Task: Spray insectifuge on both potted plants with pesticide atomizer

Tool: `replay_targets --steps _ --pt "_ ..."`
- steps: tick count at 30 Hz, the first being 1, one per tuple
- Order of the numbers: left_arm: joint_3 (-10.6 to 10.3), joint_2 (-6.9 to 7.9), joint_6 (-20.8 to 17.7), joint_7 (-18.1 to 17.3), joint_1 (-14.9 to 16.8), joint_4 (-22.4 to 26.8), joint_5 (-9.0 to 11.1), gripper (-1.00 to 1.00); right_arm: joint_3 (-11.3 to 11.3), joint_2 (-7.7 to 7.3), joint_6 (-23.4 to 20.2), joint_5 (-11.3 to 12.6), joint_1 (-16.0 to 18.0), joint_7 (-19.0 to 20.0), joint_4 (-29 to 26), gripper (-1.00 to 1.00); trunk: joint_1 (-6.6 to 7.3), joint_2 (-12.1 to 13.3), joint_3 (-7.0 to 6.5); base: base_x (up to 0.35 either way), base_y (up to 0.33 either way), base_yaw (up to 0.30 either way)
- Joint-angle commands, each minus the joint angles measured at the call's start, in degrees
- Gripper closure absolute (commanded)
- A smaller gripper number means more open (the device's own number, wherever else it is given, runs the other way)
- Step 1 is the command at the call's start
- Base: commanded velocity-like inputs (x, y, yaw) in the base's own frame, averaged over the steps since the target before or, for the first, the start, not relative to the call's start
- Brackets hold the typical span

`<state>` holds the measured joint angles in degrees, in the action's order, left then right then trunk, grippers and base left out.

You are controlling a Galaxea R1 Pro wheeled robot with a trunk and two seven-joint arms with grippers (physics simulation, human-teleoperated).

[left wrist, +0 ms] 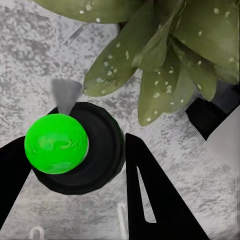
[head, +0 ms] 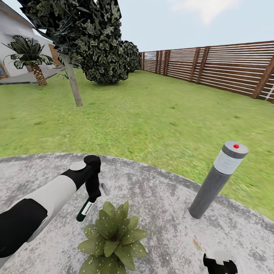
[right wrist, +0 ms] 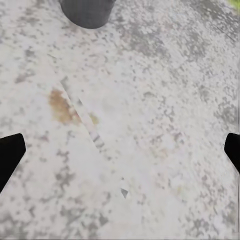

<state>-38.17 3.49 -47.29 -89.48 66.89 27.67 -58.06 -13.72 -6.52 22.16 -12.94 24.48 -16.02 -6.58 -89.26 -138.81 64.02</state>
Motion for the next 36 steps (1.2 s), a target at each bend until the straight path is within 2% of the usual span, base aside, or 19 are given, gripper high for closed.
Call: replay_targets --steps 1,8,13,19,22,36 --pt "-0.2 0.03 -0.6 -0.5 0.1 0.1 -0.4 1.00 -0.4 0.02 0.2 -0.6 0.0 -0.1 0.1 -1.00 0.00 0.0 0.05 0.044 -0.271 0.041" --pt "-0.3 -0.53 -0.5 -0.5 1.3 0.1 -0.6 1.00 -0.4 0.02 0.2 -0.7 0.0 -0.2 0.1 -1.00 0.00 0.0 0.05 -0.001 -0.274 0.007" --pt "-0.3 -0.59 -0.6 -0.5 1.3 0.1 -3.0 1.00 -0.4 0.02 0.2 -0.7 0.0 -0.2 0.1 -1.00 0.00 0.0 0.05 -0.178 -0.241 0.000" --pt "-0.3 -0.62 -0.5 -0.5 1.3 0.1 -3.3 1.00 -0.4 0.02 0.2 -0.7 0.0 -0.2 0.1 -1.00 0.00 0.0 0.05 -0.247 -0.207 0.000" --pt "-0.3 -1.37 -0.4 -0.5 1.4 0.1 -3.3 1.00 -0.4 0.02 0.2 -0.7 0.0 -0.2 0.1 -1.00 0.00 0.0 0.05 -0.269 -0.197 0.033" --pt "-0.4 -1.73 -0.4 -0.5 1.5 0.1 -3.4 1.00 -0.4 0.02 0.2 -0.7 0.0 -0.2 0.1 -1.00 0.00 0.0 0.05 -0.223 -0.154 0.211"
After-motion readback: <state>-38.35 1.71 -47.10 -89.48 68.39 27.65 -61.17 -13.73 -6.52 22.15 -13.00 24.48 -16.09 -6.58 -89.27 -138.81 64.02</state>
